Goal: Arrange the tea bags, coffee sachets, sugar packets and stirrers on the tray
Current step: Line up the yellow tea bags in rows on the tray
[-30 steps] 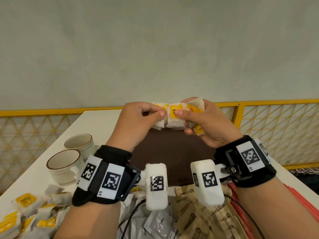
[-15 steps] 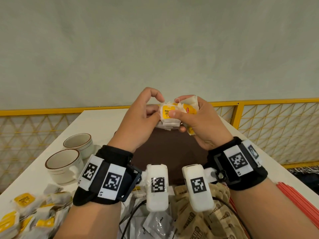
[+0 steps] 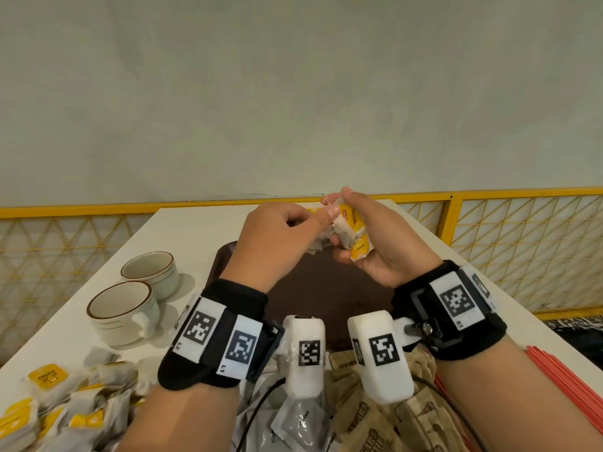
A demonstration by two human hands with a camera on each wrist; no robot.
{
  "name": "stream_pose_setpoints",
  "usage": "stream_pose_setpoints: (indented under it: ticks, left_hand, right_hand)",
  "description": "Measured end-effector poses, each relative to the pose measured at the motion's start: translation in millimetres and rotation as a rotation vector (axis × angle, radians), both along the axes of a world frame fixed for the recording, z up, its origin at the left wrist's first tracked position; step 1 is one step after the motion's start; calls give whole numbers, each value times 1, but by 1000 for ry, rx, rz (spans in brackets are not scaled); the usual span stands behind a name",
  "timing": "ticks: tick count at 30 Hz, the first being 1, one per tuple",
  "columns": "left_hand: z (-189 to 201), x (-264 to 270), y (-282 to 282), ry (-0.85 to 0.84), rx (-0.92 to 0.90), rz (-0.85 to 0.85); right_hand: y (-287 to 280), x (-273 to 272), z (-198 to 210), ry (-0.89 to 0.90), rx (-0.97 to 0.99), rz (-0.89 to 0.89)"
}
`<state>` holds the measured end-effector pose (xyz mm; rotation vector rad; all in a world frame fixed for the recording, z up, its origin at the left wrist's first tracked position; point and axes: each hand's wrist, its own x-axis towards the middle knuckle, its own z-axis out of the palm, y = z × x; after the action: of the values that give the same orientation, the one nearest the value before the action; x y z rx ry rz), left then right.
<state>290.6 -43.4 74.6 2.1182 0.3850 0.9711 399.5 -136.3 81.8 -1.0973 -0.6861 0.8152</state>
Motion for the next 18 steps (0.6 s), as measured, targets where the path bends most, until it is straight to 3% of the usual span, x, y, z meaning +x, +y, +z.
stream_pose_setpoints:
  ticks: [10,15,18]
  left_hand:
    - [-3,5,1,22,36,46]
    - [-4,6,1,5,22,31]
    - [-4,6,5,-33,-55,-2]
  right_hand:
    - [-3,-9,-5,-403,-81,-12]
    - [-5,-7,-3,-411,-73,15]
    - [-8,-3,1,-289,-55,33]
